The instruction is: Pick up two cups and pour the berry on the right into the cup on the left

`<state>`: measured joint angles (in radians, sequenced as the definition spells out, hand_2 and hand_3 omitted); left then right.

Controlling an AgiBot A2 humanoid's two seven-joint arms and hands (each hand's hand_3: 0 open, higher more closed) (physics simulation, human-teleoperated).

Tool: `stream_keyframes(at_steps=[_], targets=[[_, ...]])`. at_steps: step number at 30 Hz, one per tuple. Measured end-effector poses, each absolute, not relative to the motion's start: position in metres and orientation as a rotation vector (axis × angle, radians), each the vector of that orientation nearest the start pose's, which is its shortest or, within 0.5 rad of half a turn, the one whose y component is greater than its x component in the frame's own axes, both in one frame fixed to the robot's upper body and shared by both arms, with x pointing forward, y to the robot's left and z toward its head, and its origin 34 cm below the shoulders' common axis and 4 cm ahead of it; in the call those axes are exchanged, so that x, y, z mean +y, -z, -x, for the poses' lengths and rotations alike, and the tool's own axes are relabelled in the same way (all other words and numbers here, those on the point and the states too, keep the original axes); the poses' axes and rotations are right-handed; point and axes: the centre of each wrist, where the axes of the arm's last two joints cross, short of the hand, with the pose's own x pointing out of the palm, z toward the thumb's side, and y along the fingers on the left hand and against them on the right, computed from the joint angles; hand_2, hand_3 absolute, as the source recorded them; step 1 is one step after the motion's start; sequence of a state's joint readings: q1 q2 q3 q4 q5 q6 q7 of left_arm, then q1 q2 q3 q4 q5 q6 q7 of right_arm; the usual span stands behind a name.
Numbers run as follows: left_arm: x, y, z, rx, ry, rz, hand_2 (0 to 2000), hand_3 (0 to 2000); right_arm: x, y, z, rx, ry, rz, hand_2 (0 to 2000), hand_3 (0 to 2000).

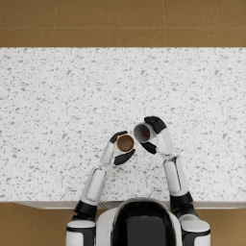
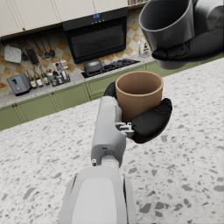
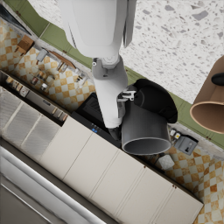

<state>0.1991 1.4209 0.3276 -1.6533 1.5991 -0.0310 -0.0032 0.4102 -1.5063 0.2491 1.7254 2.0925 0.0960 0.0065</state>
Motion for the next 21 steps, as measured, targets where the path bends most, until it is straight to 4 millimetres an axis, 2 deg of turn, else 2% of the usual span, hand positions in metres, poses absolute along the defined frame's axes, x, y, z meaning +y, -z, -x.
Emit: stream_keyframes(at_steps=[9, 21], targets=[[0.129, -0.153, -0.251, -0.040, 1.903, -0.350, 2000, 1280, -0.119, -0.258, -0.270, 0.173, -1.503, 1.237, 2000, 1280], [0.125, -0.151, -0.253, -0.045, 1.898, -0.327, 2000, 1280, -0.114, -0.265, -0.261, 0.397, -1.247, 1.513, 2000, 1280]])
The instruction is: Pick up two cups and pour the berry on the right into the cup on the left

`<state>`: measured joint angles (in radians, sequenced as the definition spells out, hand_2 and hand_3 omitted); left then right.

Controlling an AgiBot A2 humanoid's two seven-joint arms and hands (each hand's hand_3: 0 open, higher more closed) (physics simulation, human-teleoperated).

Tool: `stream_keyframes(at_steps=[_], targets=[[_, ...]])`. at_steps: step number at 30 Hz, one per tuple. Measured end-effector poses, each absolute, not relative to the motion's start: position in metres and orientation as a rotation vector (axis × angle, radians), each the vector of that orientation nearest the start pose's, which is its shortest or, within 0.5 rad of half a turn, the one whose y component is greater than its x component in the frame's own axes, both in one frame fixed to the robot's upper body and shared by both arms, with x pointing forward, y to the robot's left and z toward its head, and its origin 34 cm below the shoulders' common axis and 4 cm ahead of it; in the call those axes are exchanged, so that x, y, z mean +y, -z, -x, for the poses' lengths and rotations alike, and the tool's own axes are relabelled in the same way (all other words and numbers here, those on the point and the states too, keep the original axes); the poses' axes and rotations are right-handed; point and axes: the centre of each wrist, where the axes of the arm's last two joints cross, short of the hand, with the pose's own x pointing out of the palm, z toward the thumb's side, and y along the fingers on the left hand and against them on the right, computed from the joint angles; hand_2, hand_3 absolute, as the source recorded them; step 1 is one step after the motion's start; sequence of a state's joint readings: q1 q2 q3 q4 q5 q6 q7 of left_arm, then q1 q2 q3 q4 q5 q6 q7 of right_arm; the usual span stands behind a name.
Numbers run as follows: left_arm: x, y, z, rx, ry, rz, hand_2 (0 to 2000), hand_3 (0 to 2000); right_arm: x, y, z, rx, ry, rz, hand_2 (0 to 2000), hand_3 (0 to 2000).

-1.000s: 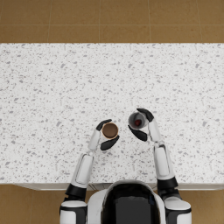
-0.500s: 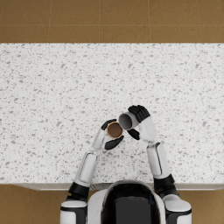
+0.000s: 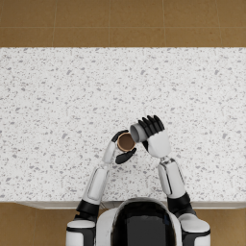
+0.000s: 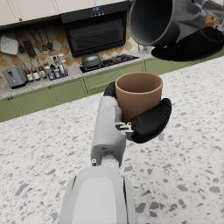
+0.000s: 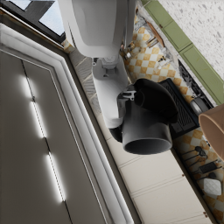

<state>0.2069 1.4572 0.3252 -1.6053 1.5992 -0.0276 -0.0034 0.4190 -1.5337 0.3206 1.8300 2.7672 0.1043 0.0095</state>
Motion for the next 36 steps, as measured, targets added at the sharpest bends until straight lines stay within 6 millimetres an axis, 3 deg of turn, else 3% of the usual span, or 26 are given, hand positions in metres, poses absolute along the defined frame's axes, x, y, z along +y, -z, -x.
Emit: stream_keyframes(at_steps=[23, 31, 36], targets=[[0.119, -0.150, -0.259, -0.063, 1.894, -0.295, 2000, 1280, -0.100, -0.273, -0.248, 0.822, -0.652, 1.913, 2000, 1280], [0.116, -0.150, -0.262, -0.067, 1.899, -0.284, 2000, 1280, -0.100, -0.274, -0.249, 0.982, -0.409, 1.994, 2000, 1280], [0.117, -0.150, -0.260, -0.069, 1.895, -0.281, 2000, 1280, -0.104, -0.268, -0.250, 1.048, -0.360, 2.007, 2000, 1280]])
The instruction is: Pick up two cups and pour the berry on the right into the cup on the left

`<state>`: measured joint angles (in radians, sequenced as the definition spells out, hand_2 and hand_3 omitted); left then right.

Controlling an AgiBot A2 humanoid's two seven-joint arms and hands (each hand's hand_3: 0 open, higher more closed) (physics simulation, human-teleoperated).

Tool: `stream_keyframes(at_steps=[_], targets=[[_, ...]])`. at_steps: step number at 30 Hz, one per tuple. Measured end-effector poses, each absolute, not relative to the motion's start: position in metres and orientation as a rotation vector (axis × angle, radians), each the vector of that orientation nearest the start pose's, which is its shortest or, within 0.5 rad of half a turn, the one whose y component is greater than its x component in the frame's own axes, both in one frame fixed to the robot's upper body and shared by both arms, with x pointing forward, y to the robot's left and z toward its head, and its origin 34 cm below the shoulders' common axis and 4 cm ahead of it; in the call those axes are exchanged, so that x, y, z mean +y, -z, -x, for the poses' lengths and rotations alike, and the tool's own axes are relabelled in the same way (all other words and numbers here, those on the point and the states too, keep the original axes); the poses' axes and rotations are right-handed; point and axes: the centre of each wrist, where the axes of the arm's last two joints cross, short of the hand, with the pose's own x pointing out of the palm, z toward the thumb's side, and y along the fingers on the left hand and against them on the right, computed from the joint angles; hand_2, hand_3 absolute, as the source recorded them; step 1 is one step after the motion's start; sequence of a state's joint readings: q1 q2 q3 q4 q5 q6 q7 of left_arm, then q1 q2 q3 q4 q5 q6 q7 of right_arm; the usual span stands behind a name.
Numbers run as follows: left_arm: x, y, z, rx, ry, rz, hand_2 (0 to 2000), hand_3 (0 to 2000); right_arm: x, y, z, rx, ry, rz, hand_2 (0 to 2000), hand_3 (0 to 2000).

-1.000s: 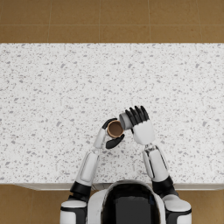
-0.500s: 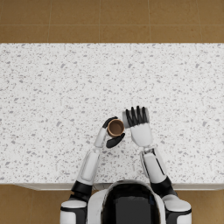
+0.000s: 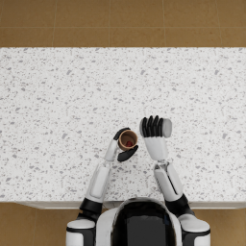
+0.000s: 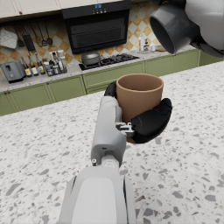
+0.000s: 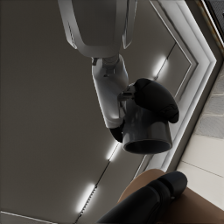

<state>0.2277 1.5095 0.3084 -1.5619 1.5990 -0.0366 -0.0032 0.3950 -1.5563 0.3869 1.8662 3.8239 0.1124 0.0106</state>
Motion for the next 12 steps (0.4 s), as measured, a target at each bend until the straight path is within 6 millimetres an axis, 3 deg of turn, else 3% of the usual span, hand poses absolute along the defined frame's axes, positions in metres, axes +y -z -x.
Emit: stream_keyframes(at_steps=[12], targets=[[0.1185, -0.1491, -0.2589, -0.068, 1.892, -0.278, 2000, 1280, -0.1054, -0.2643, -0.2497, 1.073, -0.354, 2.011, 2000, 1280]])
